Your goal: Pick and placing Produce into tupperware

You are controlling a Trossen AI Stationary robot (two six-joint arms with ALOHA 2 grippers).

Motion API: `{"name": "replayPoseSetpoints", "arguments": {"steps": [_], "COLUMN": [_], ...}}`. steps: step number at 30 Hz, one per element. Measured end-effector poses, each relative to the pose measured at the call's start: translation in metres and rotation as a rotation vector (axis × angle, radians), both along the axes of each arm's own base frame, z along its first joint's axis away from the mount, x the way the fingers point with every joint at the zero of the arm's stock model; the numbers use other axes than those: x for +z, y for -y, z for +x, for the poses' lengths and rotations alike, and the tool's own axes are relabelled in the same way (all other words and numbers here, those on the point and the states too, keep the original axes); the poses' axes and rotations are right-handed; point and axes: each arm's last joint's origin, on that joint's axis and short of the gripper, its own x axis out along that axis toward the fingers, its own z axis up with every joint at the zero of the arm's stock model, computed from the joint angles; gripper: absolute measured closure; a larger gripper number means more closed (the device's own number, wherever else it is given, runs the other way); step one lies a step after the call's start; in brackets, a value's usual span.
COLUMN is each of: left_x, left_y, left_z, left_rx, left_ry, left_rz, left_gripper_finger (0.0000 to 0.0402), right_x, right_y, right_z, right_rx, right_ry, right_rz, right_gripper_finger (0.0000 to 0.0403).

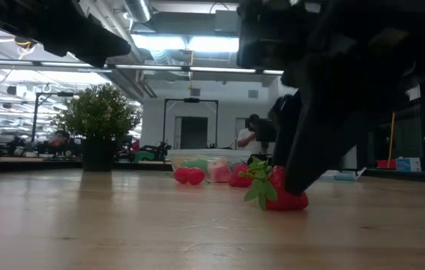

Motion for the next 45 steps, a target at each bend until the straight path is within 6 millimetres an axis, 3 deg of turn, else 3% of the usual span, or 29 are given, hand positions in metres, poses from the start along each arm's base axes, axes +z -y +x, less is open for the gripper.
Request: {"name": "replayPoseSetpoints", "arguments": {"steps": [5, 14, 17, 23, 36, 45], "left_x": [0.000, 0.000, 0.000, -0.001, -0.001, -0.002], "left_y": [0.000, 0.000, 0.000, 0.000, 0.000, 0.001], "left_z": [0.000, 0.000, 0.000, 0.000, 0.000, 0.000], "left_rx": [0.000, 0.000, 0.000, 0.000, 0.000, -0.026], "left_ry": [-0.004, -0.003, -0.003, -0.009, -0.011, -0.024], "left_rz": [0.002, 0.001, 0.002, 0.004, 0.005, 0.001], "left_gripper_finger": [0.0353, 0.0357, 0.0365, 0.0378, 0.0401, 0.0384], "right_x": [-0.011, -0.012, -0.013, -0.013, -0.011, 0.008], "right_y": [-0.001, 0.000, 0.001, 0.005, 0.008, 0.010], "right_z": [0.003, 0.004, 0.003, 0.004, 0.006, 0.010], "right_rx": [-0.004, -0.028, -0.042, -0.057, -0.054, -0.041], "right_ry": [-0.005, 0.015, 0.009, -0.011, -0.014, 0.044], "right_rz": [-0.011, -0.050, -0.052, -0.035, -0.021, -0.011], "right_gripper_finger": [0.0143, 0.0149, 0.0174, 0.0264, 0.0265, 0.0265]}}
